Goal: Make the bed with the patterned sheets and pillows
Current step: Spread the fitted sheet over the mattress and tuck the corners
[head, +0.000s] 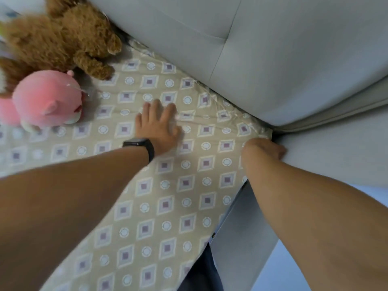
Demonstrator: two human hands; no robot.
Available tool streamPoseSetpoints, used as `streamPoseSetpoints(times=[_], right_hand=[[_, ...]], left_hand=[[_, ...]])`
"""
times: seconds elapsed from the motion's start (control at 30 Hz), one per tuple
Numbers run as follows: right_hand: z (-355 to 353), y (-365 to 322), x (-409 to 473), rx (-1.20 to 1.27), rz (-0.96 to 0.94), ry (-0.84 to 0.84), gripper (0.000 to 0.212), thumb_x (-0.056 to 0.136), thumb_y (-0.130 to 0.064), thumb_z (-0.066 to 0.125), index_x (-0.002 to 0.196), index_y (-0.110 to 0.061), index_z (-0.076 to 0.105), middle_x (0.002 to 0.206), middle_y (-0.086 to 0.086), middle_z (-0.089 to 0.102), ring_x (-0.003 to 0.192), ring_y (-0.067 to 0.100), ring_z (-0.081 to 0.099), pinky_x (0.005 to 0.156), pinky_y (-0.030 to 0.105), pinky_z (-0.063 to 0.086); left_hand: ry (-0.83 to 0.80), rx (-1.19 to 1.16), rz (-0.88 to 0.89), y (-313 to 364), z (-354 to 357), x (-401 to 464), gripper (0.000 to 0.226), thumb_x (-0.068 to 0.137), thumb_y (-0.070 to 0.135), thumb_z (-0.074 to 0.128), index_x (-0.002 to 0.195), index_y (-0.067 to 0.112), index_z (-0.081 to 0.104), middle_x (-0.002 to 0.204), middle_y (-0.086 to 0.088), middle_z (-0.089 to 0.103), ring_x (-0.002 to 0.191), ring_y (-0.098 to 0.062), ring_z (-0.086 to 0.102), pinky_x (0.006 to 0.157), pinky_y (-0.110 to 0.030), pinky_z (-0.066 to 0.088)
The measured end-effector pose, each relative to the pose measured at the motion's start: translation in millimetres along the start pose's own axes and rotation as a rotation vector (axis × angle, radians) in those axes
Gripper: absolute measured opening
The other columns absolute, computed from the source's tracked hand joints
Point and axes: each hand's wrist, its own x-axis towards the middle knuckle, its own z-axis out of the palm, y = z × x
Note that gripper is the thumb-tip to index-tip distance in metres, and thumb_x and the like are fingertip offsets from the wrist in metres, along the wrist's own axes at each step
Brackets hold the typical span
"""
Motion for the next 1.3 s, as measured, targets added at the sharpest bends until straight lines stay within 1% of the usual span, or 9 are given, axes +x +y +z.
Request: streamPoseSetpoints(times=[0.13,0.27,0.57,0.8,0.87,0.93,1.07,1.2,1.3], right_hand=[[8,-15,-11,0.005,-0.192,0.414,0.041,0.105,-0.029,0.037,0.142,-0.012,0.045,0.158,0.013,0.031,0.144,0.033,0.029,0.114,0.038,0.021],[14,-13,-9,-0.076,-0.227,0.211,0.046,0.101,-0.047,0.046,0.139,-0.021,0.049,0.15,0.012,0.036,0.133,0.037,0.039,0.111,0.047,0.031],[-9,-7,33,0.274,-0.239,0.113,0.026,0.098,-0.032,0.063,0.108,-0.011,0.075,0.108,0.008,0.074,0.098,0.025,0.069,0.078,0.031,0.051],[-11,-22,35,0.388,-0.02,0.004,0.037,0.109,-0.016,0.036,0.138,0.001,0.052,0.14,0.012,0.058,0.128,0.026,0.056,0.086,0.027,0.045],[-13,-23,30,0.375,-0.007,0.012,0.035,0.107,-0.012,0.036,0.136,-0.002,0.053,0.137,0.007,0.059,0.117,0.022,0.06,0.085,0.021,0.046],[-11,-15,23,0.319,-0.118,0.047,0.036,0.102,-0.017,0.047,0.137,-0.008,0.054,0.138,0.005,0.056,0.114,0.022,0.059,0.077,0.021,0.046],[8,1,-24,0.054,-0.46,0.333,0.043,0.096,-0.016,0.05,0.138,-0.016,0.054,0.151,0.013,0.043,0.135,0.035,0.04,0.108,0.042,0.031],[30,-5,-27,-0.378,-0.993,0.169,0.053,0.103,-0.038,0.04,0.153,-0.021,0.041,0.161,0.005,0.035,0.146,0.03,0.029,0.122,0.043,0.015],[28,-11,3,-0.569,-1.038,0.19,0.055,0.105,-0.049,0.032,0.153,-0.024,0.04,0.16,0.006,0.037,0.143,0.032,0.033,0.119,0.046,0.02]], left_hand=[[0.009,0.086,0.082,-24,-23,33,0.038,0.103,0.036,0.042,0.141,0.032,0.044,0.147,-0.008,0.04,0.132,-0.035,0.036,0.103,-0.051,0.039],[0.032,-0.003,0.087,-4,-33,65,0.034,0.1,0.031,0.054,0.132,0.022,0.051,0.128,-0.009,0.047,0.113,-0.034,0.049,0.089,-0.049,0.048],[0.116,-0.169,-0.027,23,-29,90,0.009,0.087,0.016,0.055,0.09,0.02,0.062,0.105,-0.006,0.063,0.092,-0.033,0.06,0.079,-0.041,0.053],[0.139,-0.18,0.023,37,-33,102,0.016,0.087,0.024,0.047,0.094,0.025,0.061,0.109,-0.003,0.062,0.094,-0.032,0.059,0.08,-0.037,0.051],[0.182,-0.145,0.078,32,-23,101,0.019,0.089,0.025,0.045,0.1,0.024,0.06,0.109,-0.004,0.058,0.095,-0.031,0.056,0.08,-0.039,0.049],[0.228,-0.024,0.173,24,-15,99,0.026,0.095,0.03,0.044,0.116,0.023,0.056,0.122,-0.007,0.053,0.11,-0.034,0.049,0.091,-0.045,0.043],[0.091,0.105,0.174,14,-19,100,0.052,0.095,0.049,0.037,0.144,0.03,0.04,0.157,0.0,0.035,0.15,-0.027,0.02,0.121,-0.053,0.017],[-0.056,0.156,0.196,18,-33,118,0.066,0.09,0.058,0.035,0.151,0.033,0.035,0.163,0.003,0.027,0.154,-0.023,0.009,0.124,-0.052,0.006],[-0.1,0.211,0.187,20,-31,131,0.075,0.083,0.068,0.033,0.15,0.036,0.037,0.162,0.005,0.028,0.154,-0.02,0.008,0.124,-0.052,0.002]])
